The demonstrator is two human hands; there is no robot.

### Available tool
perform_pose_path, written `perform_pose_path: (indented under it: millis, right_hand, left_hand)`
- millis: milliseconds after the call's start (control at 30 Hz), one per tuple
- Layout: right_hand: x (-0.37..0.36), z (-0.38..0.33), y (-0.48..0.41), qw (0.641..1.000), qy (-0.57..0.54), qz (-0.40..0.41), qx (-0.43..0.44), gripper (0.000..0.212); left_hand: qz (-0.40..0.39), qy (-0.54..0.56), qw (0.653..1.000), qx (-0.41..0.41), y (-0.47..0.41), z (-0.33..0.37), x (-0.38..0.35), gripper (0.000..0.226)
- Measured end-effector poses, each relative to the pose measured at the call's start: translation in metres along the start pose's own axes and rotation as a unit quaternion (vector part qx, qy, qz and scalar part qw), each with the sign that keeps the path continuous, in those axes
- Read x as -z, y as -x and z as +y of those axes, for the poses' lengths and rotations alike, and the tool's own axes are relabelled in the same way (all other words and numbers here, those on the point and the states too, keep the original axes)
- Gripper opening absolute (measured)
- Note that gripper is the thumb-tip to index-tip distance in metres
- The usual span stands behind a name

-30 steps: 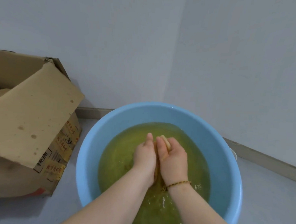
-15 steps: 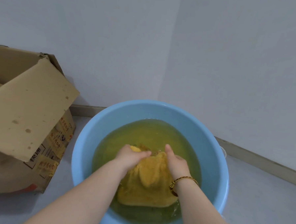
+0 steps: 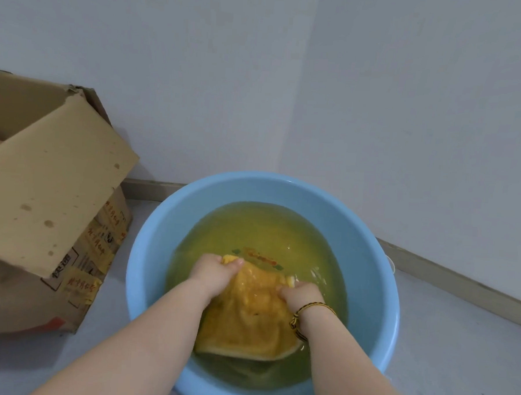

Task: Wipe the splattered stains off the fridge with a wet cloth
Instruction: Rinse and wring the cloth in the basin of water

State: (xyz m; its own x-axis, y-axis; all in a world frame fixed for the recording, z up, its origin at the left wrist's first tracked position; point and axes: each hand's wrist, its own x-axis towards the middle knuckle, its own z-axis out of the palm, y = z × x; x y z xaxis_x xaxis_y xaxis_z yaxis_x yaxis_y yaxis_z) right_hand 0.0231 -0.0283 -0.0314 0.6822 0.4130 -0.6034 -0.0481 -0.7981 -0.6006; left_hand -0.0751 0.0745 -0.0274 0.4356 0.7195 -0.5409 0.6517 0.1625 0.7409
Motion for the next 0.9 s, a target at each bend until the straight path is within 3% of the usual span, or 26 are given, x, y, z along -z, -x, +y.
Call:
perform_pose_path:
  millis: [67,133,233,300,400,467,533,567,600,667,733,800,900]
  right_hand:
    - [0.005,-0.005,0.009,0.99,-0.132,0.017,0.048,0.013]
    - [0.008,-0.011,0.016,0.98,-0.154,0.048,0.12,0.024]
    - [0.003,-0.022,0.034,0.96,-0.043,0.081,0.264,0.022]
    - [-0.005,-0.024,0.045,0.931,0.022,0.096,0.351,0.016]
    - [-0.013,-0.018,0.052,0.875,0.11,0.113,0.457,0.054]
    - [-0.01,-0.012,0.052,0.857,0.14,0.166,0.468,0.058]
    - [-0.006,-0.003,0.048,0.847,0.102,0.25,0.459,0.058]
    - [-0.003,-0.002,0.047,0.86,0.077,0.271,0.425,0.069]
    - [0.0,-0.002,0.047,0.893,0.063,0.246,0.371,0.087]
    - [0.005,-0.002,0.044,0.946,-0.025,0.115,0.302,0.114]
    - [0.01,-0.005,0.041,0.947,-0.096,0.034,0.304,0.119]
    - [0.013,-0.011,0.043,0.946,-0.054,0.002,0.319,0.103]
    - [0.023,-0.024,0.037,0.926,0.192,0.032,0.324,0.052]
  left_hand:
    - [0.002,0.087,0.996,-0.026,0.009,0.009,-0.001,0.032]
    - [-0.01,0.138,0.99,-0.039,0.018,0.019,-0.003,0.03]
    - [-0.039,0.202,0.976,-0.067,0.033,0.037,-0.008,0.049]
    - [-0.059,0.245,0.963,-0.098,0.044,0.047,-0.014,0.034]
    - [-0.033,0.333,0.936,-0.106,0.05,0.053,-0.02,0.009]
    - [-0.013,0.394,0.915,-0.083,0.048,0.053,-0.018,0.009]
    - [-0.022,0.43,0.9,-0.071,0.048,0.057,-0.015,0.011]
    - [-0.034,0.438,0.896,-0.069,0.049,0.059,-0.014,0.013]
    - [-0.048,0.439,0.894,-0.074,0.049,0.06,-0.013,0.016]
    - [-0.07,0.441,0.891,-0.08,0.051,0.063,-0.012,0.023]
    - [-0.07,0.449,0.888,-0.072,0.05,0.065,-0.009,0.036]
    - [-0.075,0.472,0.877,-0.052,0.048,0.063,-0.004,0.053]
    - [-0.113,0.444,0.887,-0.057,0.045,0.059,0.006,0.063]
